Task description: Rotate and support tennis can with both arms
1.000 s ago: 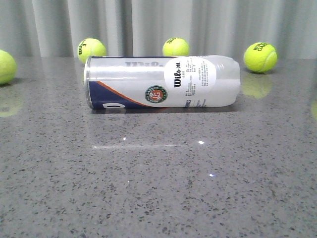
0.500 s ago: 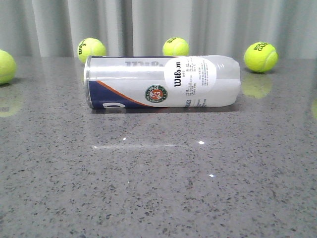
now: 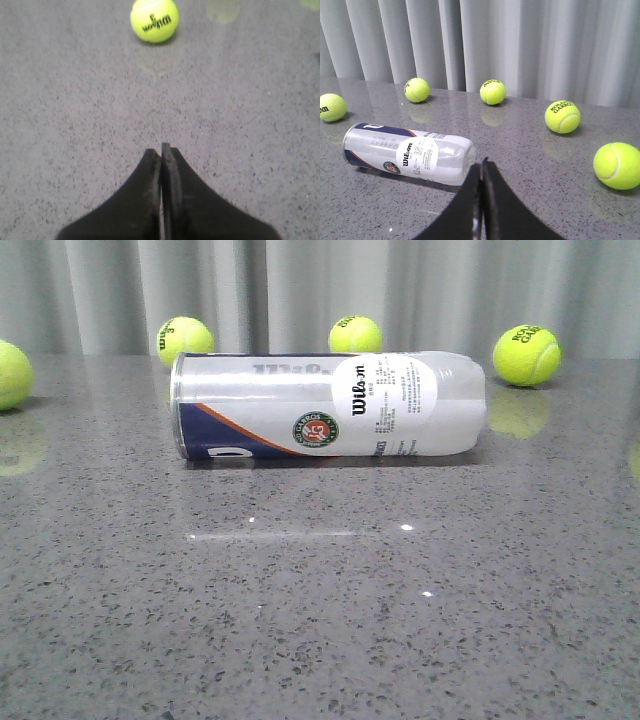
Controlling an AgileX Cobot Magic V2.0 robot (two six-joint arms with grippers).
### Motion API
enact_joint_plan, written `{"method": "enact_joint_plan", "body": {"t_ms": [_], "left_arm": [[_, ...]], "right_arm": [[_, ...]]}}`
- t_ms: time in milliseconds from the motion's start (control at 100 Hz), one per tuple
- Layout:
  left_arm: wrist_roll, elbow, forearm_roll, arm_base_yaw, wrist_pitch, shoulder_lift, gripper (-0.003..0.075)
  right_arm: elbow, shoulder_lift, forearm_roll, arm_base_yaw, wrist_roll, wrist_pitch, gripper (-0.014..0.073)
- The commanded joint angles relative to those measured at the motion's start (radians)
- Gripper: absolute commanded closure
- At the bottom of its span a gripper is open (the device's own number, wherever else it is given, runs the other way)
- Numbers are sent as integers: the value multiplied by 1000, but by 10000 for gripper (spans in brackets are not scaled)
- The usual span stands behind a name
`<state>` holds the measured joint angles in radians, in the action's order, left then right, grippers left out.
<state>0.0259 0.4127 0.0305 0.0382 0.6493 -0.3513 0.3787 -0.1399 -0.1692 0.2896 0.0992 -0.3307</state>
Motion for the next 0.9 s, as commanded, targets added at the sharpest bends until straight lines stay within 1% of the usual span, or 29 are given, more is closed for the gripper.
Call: {"method": "enact_joint_plan", "body": {"t_ms": [0, 80, 120, 170, 220, 270, 290, 300, 340, 390, 440, 550, 680, 830, 880, 890], "left_arm": [[-9, 82, -10, -1, 14, -99, 740], [-9, 121, -7, -1, 53, -183, 731], [-9, 134, -7, -1, 63, -213, 702], [-9, 154, -7, -1, 74, -258, 641], [-9, 166, -7, -1, 78, -293, 554], [-9, 180, -7, -1, 78, -324, 428], [-9, 185, -7, -1, 78, -336, 395], [-9, 187, -7, -1, 78, -340, 363], [-9, 199, -11, -1, 78, -362, 277], [-9, 218, -31, -1, 76, -387, 212], [-9, 239, -51, -1, 68, -410, 192], [-9, 285, -113, -1, 41, -453, 199], [-2, 343, -250, -1, 67, -519, 199], [100, 410, -434, -1, 127, -622, 200], [150, 427, -516, -1, 141, -652, 200], [163, 432, -553, -1, 144, -661, 200]], "right_arm": [[24, -10, 3, -6, 3, 86, 650], [24, -10, 3, -6, 3, 86, 650], [24, -10, 3, -6, 3, 86, 650], [24, -10, 3, -6, 3, 86, 650], [24, -10, 3, -6, 3, 86, 650], [24, -10, 3, -6, 3, 86, 650], [24, -10, 3, -6, 3, 86, 650], [24, -10, 3, -6, 3, 86, 650], [24, -10, 3, -6, 3, 86, 650], [24, -10, 3, -6, 3, 86, 650], [24, -10, 3, -6, 3, 86, 650], [24, -10, 3, -6, 3, 86, 650], [24, -10, 3, -6, 3, 86, 650], [24, -10, 3, -6, 3, 86, 650], [24, -10, 3, -6, 3, 86, 650], [24, -10, 3, -6, 3, 86, 650]]}}
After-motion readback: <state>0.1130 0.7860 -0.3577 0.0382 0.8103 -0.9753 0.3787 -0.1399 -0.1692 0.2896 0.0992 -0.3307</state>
